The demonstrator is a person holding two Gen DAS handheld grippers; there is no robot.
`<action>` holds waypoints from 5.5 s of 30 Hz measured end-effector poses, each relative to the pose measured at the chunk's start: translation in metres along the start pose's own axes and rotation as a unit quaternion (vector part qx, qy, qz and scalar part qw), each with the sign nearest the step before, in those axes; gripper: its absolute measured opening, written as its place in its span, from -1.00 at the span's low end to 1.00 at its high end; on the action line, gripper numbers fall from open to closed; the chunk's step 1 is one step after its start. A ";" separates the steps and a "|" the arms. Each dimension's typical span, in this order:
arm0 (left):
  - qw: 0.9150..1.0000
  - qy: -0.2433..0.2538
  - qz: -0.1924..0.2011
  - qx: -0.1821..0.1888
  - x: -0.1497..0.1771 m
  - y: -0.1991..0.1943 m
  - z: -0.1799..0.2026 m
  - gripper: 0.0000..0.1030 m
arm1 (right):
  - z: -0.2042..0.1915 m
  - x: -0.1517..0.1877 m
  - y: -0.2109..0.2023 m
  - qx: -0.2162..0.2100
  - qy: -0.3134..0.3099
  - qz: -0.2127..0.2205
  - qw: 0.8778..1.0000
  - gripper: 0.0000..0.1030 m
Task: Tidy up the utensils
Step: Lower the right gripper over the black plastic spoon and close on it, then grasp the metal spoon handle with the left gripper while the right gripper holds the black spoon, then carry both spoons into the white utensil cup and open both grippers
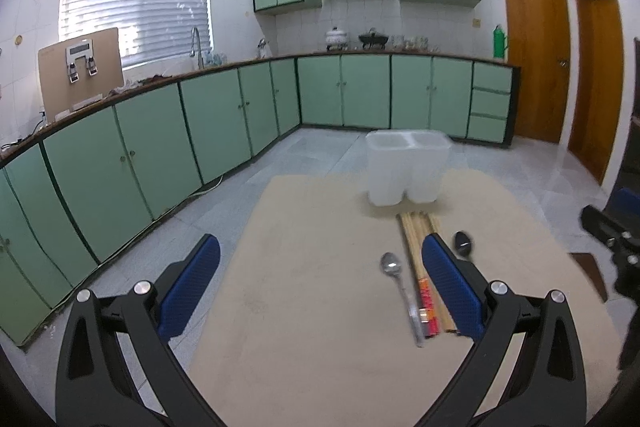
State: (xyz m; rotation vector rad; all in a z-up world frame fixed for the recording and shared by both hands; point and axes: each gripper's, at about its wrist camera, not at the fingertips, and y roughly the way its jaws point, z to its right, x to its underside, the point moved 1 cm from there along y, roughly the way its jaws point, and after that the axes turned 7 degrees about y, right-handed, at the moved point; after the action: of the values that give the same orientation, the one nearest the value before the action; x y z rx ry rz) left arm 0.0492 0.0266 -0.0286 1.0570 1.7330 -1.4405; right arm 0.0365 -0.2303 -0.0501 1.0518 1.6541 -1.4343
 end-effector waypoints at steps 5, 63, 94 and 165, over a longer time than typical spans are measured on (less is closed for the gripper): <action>0.999 0.006 -0.050 -0.004 0.008 0.055 -0.007 0.90 | 0.013 0.004 0.055 0.005 0.014 -0.057 0.998 0.88; 0.970 0.000 -0.233 0.072 0.034 0.245 0.072 0.81 | 0.007 0.044 0.235 0.007 0.019 -0.238 0.971 -0.18; 0.965 -0.019 -0.248 0.077 0.031 0.247 0.071 0.63 | 0.000 0.040 0.237 0.032 0.012 -0.270 0.962 -0.23; 0.983 0.016 0.165 0.076 -0.184 0.288 0.084 -0.87 | -0.011 -0.143 0.328 -0.051 0.040 0.052 0.997 -0.15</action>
State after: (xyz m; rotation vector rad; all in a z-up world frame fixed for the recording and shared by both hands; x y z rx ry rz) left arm 0.3883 -0.0667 -0.0194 1.3832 1.4042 -1.3625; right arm 0.3941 -0.2191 -0.0598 1.1324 1.6853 -1.2424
